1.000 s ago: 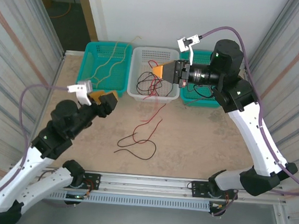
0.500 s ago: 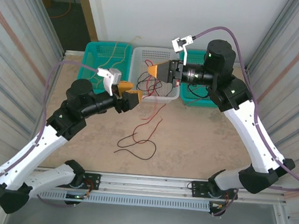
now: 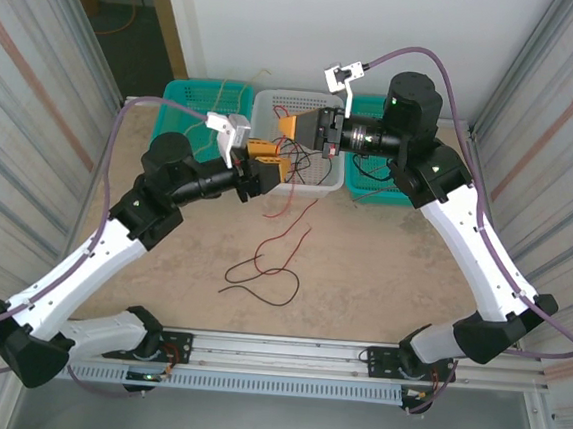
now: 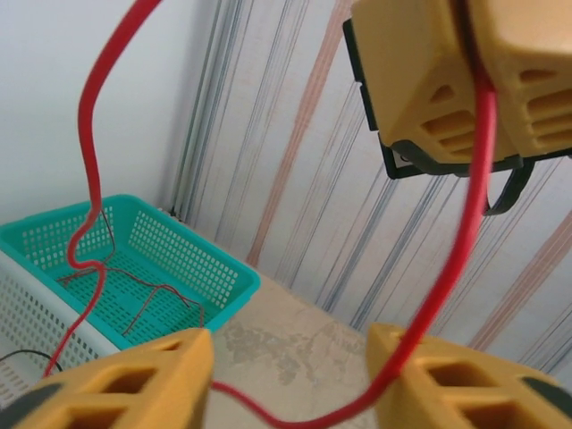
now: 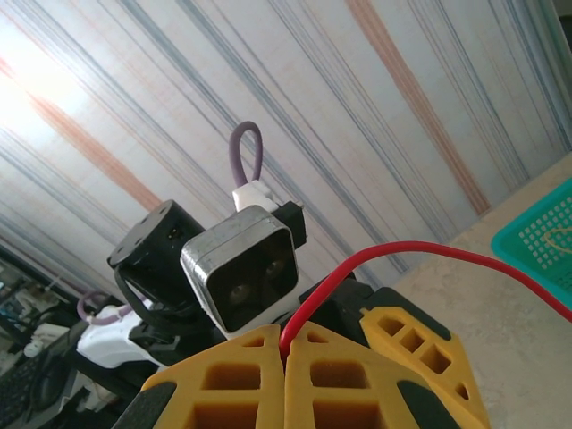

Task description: Untangle the cables

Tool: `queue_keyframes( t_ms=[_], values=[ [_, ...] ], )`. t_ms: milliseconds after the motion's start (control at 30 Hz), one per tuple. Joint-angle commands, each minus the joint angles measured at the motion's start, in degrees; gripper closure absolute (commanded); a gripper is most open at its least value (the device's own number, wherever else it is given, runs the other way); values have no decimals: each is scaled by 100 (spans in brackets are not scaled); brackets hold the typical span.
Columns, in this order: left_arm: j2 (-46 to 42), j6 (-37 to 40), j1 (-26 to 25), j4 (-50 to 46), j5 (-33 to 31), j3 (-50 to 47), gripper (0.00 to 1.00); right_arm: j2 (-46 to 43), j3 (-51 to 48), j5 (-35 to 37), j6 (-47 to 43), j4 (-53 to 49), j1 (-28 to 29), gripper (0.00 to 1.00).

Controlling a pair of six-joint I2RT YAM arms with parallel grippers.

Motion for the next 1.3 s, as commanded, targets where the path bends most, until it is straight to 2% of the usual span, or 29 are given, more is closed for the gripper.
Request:
queue_keyframes(
  t_ms=[0,200,233,433,467,500,567,633,700,733,767,1000,1267],
  values=[
    [-2,113,3,275,123,244,62,0,136,56,53,219,21,100],
    [-21,79,5,166,98,231,98,9,105,274,-39,152,-18,100],
    [-44,67,10,161,91,207,100,18,124,302,-64,110,-31,100],
    [-161,27,7,164,318,122,100,166,435,1186,-505,-725,-87,100],
    [-169,28,6,155,439,119,100,187,442,1334,-504,-816,-122,97],
    [-174,38,12,143,515,123,100,203,442,1416,-474,-846,-170,91],
    [-187,76,9,37,596,116,100,204,382,1403,-335,-778,-289,67],
    [-197,153,6,-61,615,88,100,203,288,1173,-181,-575,-364,57],
    [-233,201,7,-116,615,43,100,239,230,817,-16,-364,-404,52],
    [-257,223,6,-126,585,10,100,271,193,616,81,-262,-426,39],
    [-289,250,14,-125,527,-25,100,301,156,507,173,-189,-435,31],
    [-339,394,51,-206,377,-34,100,187,-302,281,387,-74,-444,30],
    [-216,625,90,-488,258,96,100,-42,-421,473,81,-457,-367,25]
  ],
)
